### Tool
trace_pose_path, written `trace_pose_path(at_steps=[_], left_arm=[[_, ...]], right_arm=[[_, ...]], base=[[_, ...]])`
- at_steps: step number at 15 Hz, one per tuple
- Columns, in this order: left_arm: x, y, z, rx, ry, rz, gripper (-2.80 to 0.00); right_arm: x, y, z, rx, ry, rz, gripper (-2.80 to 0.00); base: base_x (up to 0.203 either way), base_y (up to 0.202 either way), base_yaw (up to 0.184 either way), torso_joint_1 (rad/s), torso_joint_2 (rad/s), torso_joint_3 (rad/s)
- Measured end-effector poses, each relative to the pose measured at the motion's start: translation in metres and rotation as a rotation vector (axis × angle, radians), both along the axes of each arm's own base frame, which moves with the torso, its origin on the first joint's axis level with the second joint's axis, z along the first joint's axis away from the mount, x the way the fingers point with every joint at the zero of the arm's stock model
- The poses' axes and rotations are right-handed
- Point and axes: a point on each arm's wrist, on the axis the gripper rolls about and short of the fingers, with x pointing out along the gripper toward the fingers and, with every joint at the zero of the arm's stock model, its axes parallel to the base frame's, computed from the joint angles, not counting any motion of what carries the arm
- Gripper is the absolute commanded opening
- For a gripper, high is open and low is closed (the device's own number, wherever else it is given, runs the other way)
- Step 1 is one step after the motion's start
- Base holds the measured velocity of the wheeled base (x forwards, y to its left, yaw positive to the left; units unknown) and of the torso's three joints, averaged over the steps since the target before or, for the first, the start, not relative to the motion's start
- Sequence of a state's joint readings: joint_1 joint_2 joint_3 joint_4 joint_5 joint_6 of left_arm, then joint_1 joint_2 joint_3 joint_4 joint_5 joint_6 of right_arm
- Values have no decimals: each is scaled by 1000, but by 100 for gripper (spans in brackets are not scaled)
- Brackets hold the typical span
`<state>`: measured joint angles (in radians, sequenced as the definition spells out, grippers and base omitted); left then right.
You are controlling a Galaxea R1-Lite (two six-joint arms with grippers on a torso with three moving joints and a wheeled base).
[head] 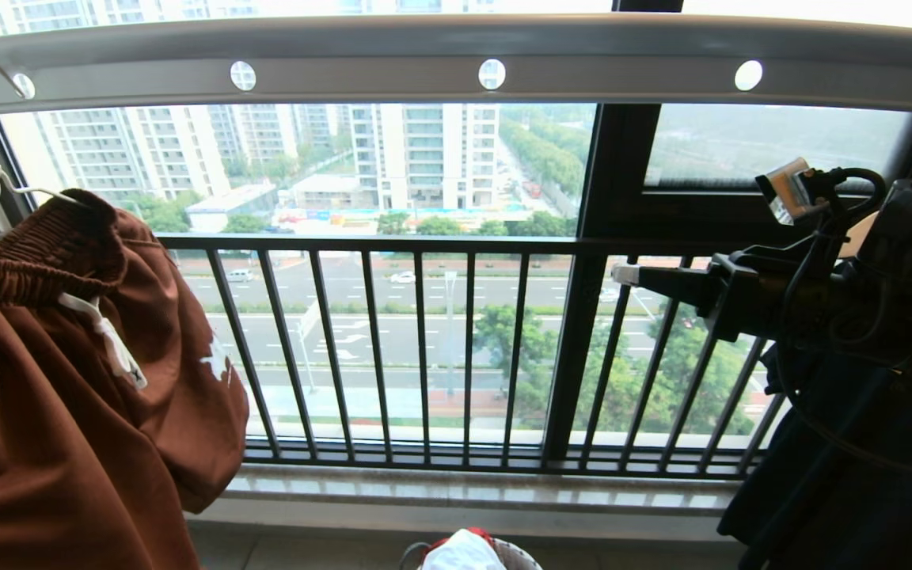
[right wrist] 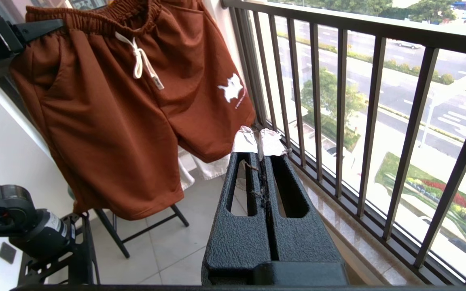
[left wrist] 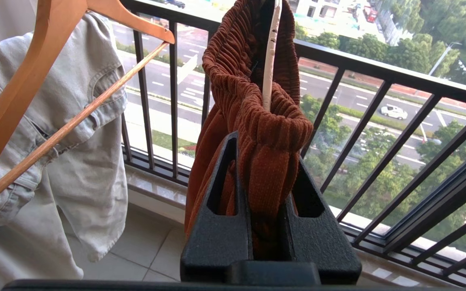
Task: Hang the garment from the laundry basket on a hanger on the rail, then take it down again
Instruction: Hang the clothes rack on the clothesline
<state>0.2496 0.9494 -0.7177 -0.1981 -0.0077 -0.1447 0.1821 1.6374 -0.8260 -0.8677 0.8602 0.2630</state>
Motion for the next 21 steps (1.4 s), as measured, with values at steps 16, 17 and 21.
trace_pose_path(at_steps=[16, 17, 21], left_arm=[[23, 5, -22, -23, 68, -49, 0], [23, 5, -22, -23, 71, -50, 0], [21, 4, -21, -21, 62, -52, 0]], right_arm=[[3, 0, -3, -3, 7, -3, -280], [3, 0, -3, -2, 6, -3, -280], [4, -1, -3, -3, 6, -5, -280]], base=[[0, 0, 0, 0, 0, 0], [0, 0, 0, 0, 0, 0], [0, 0, 0, 0, 0, 0]])
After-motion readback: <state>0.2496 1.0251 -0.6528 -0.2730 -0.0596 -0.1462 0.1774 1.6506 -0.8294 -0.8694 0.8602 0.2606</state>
